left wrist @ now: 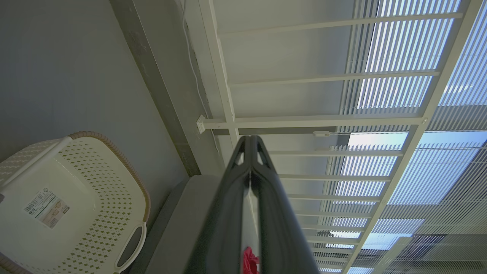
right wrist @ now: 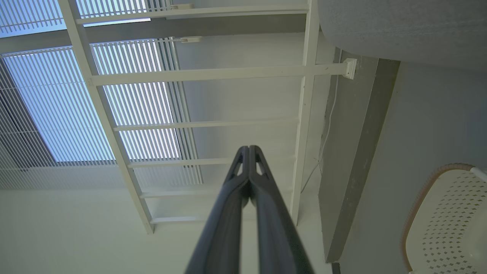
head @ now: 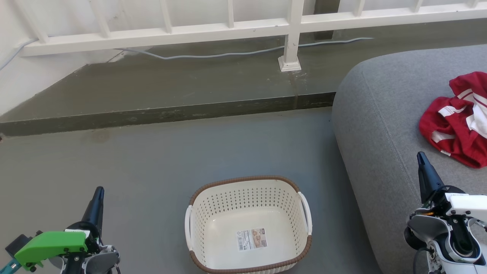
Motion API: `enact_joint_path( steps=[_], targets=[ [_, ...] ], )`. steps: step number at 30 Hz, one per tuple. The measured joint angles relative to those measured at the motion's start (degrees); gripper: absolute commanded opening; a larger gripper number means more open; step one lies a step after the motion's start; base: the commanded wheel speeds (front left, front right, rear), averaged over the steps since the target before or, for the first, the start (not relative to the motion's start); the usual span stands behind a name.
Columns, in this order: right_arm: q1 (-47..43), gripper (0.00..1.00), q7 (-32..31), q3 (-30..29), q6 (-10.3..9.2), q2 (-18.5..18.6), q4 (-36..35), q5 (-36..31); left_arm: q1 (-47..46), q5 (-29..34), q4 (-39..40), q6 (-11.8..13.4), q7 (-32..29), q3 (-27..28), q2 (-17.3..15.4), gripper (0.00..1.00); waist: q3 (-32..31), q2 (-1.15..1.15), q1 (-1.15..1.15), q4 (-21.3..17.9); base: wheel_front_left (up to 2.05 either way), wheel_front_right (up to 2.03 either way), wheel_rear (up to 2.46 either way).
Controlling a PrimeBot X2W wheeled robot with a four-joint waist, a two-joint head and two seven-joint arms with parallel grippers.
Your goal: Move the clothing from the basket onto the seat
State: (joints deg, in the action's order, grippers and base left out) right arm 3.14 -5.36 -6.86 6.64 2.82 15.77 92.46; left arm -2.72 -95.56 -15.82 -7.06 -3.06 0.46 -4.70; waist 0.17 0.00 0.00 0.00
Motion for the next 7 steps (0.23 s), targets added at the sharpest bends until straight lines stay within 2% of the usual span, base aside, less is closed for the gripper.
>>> enact_joint_path(
  steps=[7],
  targets=[
    [0.0,0.0,-0.01,-0.01,0.0,0.0,0.0,0.0,0.0,0.0,0.02,0.0,0.0,0.05,0.02,0.0,0.0,0.0,0.0,0.0,0.0,0.0,0.0]
  ],
)
